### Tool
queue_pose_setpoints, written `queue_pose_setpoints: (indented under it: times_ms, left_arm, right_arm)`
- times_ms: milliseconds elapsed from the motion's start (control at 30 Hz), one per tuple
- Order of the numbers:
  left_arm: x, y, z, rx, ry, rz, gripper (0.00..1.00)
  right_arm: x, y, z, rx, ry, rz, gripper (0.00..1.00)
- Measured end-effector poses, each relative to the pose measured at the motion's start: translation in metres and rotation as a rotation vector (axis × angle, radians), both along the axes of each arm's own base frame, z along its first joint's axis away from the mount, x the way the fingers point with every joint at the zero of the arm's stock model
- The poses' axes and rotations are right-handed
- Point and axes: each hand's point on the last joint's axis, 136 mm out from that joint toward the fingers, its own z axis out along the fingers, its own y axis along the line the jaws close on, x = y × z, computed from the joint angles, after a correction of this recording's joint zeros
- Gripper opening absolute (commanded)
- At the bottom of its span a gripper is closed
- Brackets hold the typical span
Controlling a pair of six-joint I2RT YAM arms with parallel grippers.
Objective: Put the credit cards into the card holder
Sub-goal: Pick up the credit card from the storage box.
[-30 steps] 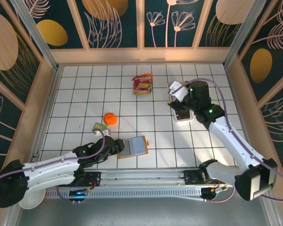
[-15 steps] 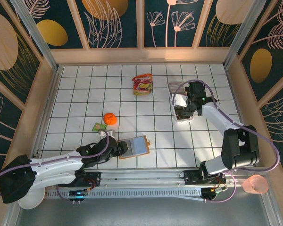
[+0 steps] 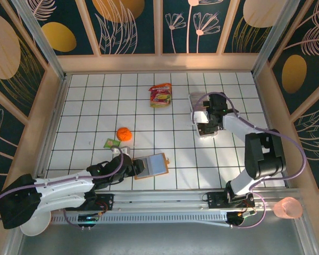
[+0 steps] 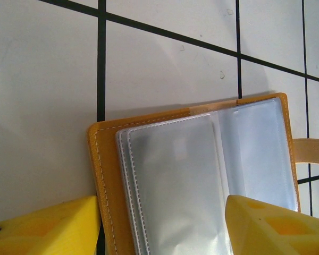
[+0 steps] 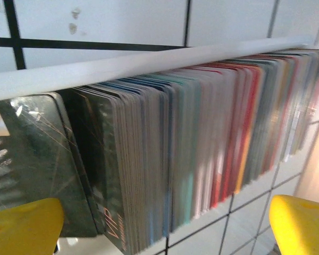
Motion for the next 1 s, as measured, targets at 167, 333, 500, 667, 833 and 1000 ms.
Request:
queue_pose_setpoints:
  times_ms: [167, 333, 500, 667, 833, 1000]
  left_arm:
    - [0.000, 0.000, 0.000, 0.000, -0.001, 0.000, 0.63]
    - [0.000, 0.000, 0.000, 0.002, -0.001, 0.000, 0.63]
    - [0.001, -0.001, -0.001, 0.013, 0.004, 0.001, 0.63]
    - [0.001, -0.001, -0.001, 0.021, 0.009, 0.001, 0.63]
    - [0.002, -0.001, -0.001, 0.023, 0.010, 0.002, 0.63]
    - [0.002, -0.001, -0.001, 0.024, 0.009, 0.003, 0.62]
  right_arm:
    - [-0.004, 0.000, -0.011, -0.012, 0.042, 0.010, 0.99]
    - [-0.004, 0.001, -0.014, -0.021, 0.046, 0.027, 0.99]
    - [0.000, 0.006, -0.013, -0.003, 0.029, 0.038, 0.99]
    - [0.001, 0.006, -0.016, -0.005, 0.032, 0.047, 0.88]
    - [0.002, 0.007, -0.016, -0.001, 0.029, 0.048, 0.80]
    - [0.012, 0.010, -0.008, 0.008, -0.017, 0.049, 0.75]
